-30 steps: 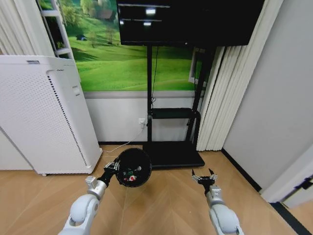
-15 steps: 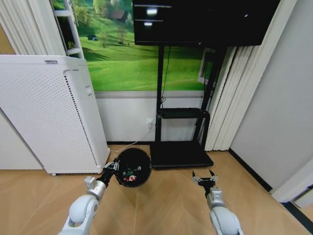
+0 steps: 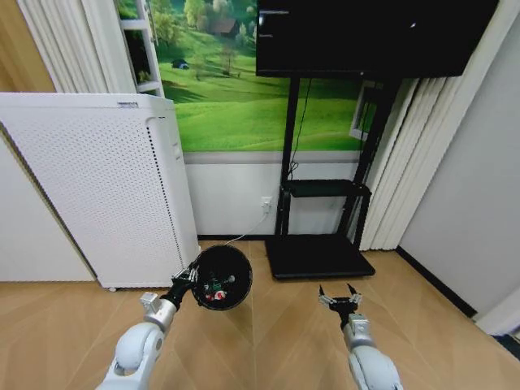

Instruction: Pick up the trash bin and place the garbage on the floor into it.

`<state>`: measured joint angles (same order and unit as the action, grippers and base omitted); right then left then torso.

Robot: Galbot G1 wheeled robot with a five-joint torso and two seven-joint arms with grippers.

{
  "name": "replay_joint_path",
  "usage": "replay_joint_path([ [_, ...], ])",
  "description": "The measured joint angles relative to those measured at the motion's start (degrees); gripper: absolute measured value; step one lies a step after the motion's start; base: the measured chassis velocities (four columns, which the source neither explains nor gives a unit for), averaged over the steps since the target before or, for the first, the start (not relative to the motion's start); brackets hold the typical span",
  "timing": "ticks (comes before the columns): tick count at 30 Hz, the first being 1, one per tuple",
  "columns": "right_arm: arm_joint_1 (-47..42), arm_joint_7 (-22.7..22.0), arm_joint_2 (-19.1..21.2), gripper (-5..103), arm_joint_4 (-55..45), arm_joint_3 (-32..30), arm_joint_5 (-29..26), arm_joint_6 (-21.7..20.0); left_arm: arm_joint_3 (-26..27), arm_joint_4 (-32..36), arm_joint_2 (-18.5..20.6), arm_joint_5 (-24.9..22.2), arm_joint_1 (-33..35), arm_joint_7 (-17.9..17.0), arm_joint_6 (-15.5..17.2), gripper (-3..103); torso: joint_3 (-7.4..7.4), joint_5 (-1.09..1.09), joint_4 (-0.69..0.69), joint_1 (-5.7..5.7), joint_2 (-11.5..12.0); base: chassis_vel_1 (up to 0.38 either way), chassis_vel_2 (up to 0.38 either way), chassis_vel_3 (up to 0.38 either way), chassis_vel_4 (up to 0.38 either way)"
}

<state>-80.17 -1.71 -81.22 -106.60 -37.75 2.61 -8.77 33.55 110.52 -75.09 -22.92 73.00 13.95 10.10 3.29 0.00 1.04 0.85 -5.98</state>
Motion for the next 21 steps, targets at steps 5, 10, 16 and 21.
replay_joint_path([
  [5,0.91,0.26,-0.23,100,1.76,0.21,-0.91,3.24,-0.09,-0.25,-0.01,-0.05,-0.13,0.0,0.0,7,0.0,0.0,-0.02,0.0,0.0,0.131,0.137,-0.126,-0.119],
  [10,0.82,0.79,-0.17,100,1.24,0.29,-1.72,1.61,-0.15,-0.4,0.09,-0.3,-0.35,0.04,0.0,7,0.0,0.01,0.0,0.0,0.0,0.0,0.004,-0.005,0.0],
  [16,0.75,1.12,-0.32,100,1.03,0.24,-2.02,1.6,-0.17,-0.59,0.26,-0.57,-0.78,0.16,-0.01,7,0.0,0.01,0.01,0.0,0.0,-0.041,-0.065,0.023,0.043],
  [21,0.57,1.48,-0.2,100,0.95,0.15,-2.39,1.79,-0.13,-0.66,0.35,-0.64,-0.93,0.17,0.0,7,0.0,0.0,0.0,0.0,0.0,0.053,-0.045,-0.073,0.045],
])
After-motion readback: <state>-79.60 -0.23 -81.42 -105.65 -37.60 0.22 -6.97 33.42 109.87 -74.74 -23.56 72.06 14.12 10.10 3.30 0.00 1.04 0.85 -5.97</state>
